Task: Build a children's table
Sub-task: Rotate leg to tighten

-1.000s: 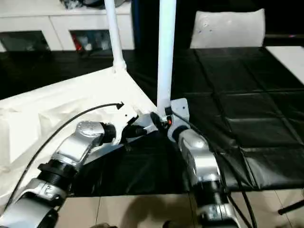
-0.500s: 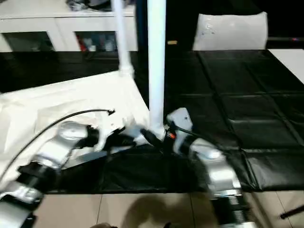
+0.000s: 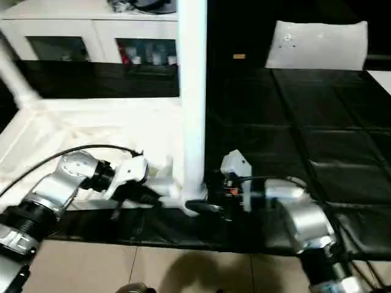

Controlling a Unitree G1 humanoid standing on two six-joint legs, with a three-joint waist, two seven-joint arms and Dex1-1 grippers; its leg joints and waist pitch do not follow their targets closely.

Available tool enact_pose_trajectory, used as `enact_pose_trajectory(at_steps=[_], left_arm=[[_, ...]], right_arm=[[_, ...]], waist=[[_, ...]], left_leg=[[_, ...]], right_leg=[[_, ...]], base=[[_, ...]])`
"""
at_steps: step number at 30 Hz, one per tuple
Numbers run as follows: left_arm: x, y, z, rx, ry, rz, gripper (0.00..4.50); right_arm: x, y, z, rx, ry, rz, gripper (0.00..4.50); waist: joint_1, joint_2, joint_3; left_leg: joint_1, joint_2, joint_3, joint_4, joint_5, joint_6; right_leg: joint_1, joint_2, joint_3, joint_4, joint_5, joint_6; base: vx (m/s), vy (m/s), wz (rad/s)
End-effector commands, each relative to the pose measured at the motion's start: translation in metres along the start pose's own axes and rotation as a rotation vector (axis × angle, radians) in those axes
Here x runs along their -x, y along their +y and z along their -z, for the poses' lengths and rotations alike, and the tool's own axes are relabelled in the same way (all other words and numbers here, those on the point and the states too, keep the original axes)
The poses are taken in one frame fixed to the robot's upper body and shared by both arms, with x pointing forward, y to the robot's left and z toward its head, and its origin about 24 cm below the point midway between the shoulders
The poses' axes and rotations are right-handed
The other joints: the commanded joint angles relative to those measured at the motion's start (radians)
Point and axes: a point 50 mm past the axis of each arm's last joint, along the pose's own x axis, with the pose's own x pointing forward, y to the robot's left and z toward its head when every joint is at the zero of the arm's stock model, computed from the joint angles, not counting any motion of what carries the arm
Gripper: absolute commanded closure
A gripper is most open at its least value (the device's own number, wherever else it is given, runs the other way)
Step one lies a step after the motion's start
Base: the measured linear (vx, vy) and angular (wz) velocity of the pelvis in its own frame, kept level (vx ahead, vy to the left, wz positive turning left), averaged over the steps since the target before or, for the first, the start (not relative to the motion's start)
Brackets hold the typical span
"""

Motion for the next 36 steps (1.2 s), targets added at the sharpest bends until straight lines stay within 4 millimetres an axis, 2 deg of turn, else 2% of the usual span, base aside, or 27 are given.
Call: enact_pose_trajectory(at_steps=[1, 4, 7, 10, 11, 14, 21, 26, 30, 32, 34, 35, 36], left_arm=[[-0.005, -0.002, -0.007, -0.065, 0.031, 0.098, 4.5], [-0.005, -0.004, -0.007, -0.081, 0.048, 0.129, 4.5], [-0.004, -0.003, -0.006, -0.089, 0.058, 0.139, 4.5], [-0.002, -0.002, -0.005, -0.092, 0.062, 0.136, 4.5], [-0.002, -0.002, -0.005, -0.092, 0.063, 0.134, 4.5], [0.0, 0.0, -0.003, -0.089, 0.067, 0.12, 4.5], [0.0, 0.002, -0.001, -0.074, 0.055, 0.088, 4.5], [-0.001, 0.003, 0.0, -0.056, 0.041, 0.062, 4.5], [-0.001, 0.006, 0.001, -0.023, 0.021, 0.019, 4.5], [-0.001, 0.008, 0.001, -0.001, 0.013, -0.01, 4.5], [-0.001, 0.012, -0.001, 0.04, -0.002, -0.064, 4.5], [-0.002, 0.016, -0.004, 0.08, -0.03, -0.119, 4.5], [-0.002, 0.016, -0.004, 0.08, -0.03, -0.119, 4.5]], right_arm=[[-0.004, 0.002, -0.004, -0.005, -0.001, -0.069, 0.8], [-0.006, 0.004, -0.006, -0.011, 0.006, -0.114, 0.91], [-0.009, 0.005, -0.008, -0.018, 0.001, -0.147, 1.29], [-0.009, 0.007, -0.008, -0.019, 0.01, -0.17, 1.38], [-0.009, 0.007, -0.007, -0.02, 0.014, -0.178, 1.66], [-0.008, 0.008, -0.006, -0.025, 0.019, -0.189, 1.85], [-0.007, 0.011, -0.003, -0.035, 0.033, -0.204, 2.4], [-0.009, 0.014, -0.001, -0.043, 0.033, -0.212, 2.5], [-0.012, 0.016, 0.0, -0.073, 0.003, -0.178, 2.51], [-0.014, 0.016, 0.001, -0.087, -0.013, -0.146, 2.51], [-0.019, 0.013, 0.003, -0.091, -0.032, -0.058, 2.51], [-0.024, 0.007, 0.005, -0.093, -0.047, 0.07, 2.51], [-0.024, 0.007, 0.005, -0.093, -0.047, 0.07, 2.52]], waist=[[-0.003, -0.014, -0.073], [0.002, -0.013, -0.074], [0.008, -0.016, -0.075], [0.015, -0.014, -0.074], [0.015, -0.015, -0.074], [0.015, -0.017, -0.075], [0.017, -0.015, -0.074], [0.017, -0.015, -0.075], [0.017, -0.016, -0.073], [0.016, -0.016, -0.07], [0.01, -0.011, -0.065], [0.005, -0.01, -0.057], [0.0, -0.012, -0.054]], left_leg=[[0.013, 0.073, -0.02, -0.071, -0.148, 0.071], [0.011, 0.075, -0.021, -0.071, -0.136, 0.072], [0.01, 0.072, -0.02, -0.07, -0.133, 0.072], [0.013, 0.074, -0.02, -0.071, -0.139, 0.063], [0.013, 0.073, -0.02, -0.071, -0.142, 0.06], [0.009, 0.072, -0.021, -0.071, -0.135, 0.059], [0.013, 0.072, -0.02, -0.072, -0.151, 0.052], [0.011, 0.072, -0.021, -0.072, -0.146, 0.054], [0.013, 0.072, -0.019, -0.072, -0.151, 0.053], [0.015, 0.071, -0.02, -0.075, -0.171, 0.045], [0.019, 0.069, -0.021, -0.077, -0.212, 0.032], [0.026, 0.066, -0.022, -0.079, -0.258, 0.016], [0.03, 0.065, -0.023, -0.08, -0.279, 0.006]], right_leg=[[0.056, -0.087, 0.076, -0.065, -0.297, -0.142], [0.056, -0.088, 0.076, -0.062, -0.277, -0.145], [0.057, -0.088, 0.076, -0.062, -0.285, -0.14], [0.054, -0.089, 0.077, -0.064, -0.307, -0.131], [0.055, -0.088, 0.077, -0.064, -0.309, -0.129], [0.058, -0.089, 0.076, -0.062, -0.294, -0.128], [0.056, -0.089, 0.075, -0.07, -0.338, -0.114], [0.057, -0.088, 0.075, -0.066, -0.314, -0.122], [0.056, -0.088, 0.075, -0.07, -0.328, -0.117], [0.056, -0.089, 0.074, -0.075, -0.37, -0.106], [0.052, -0.09, 0.071, -0.085, -0.433, -0.091], [0.05, -0.089, 0.066, -0.098, -0.503, -0.072], [0.049, -0.091, 0.063, -0.104, -0.54, -0.062]], base=[[0.0, 0.0, 0.0], [0.0, 0.0, 0.0], [0.0, 0.0, 0.0], [0.0, 0.0, 0.0], [0.0, 0.0, 0.0], [0.0, 0.0, 0.0], [0.0, 0.0, 0.0], [0.0, 0.0, 0.0], [0.0, 0.0, 0.0], [0.0, 0.0, 0.0], [0.0, 0.0, 0.0], [0.0, 0.0, 0.0], [0.0, 0.0, 0.0]])
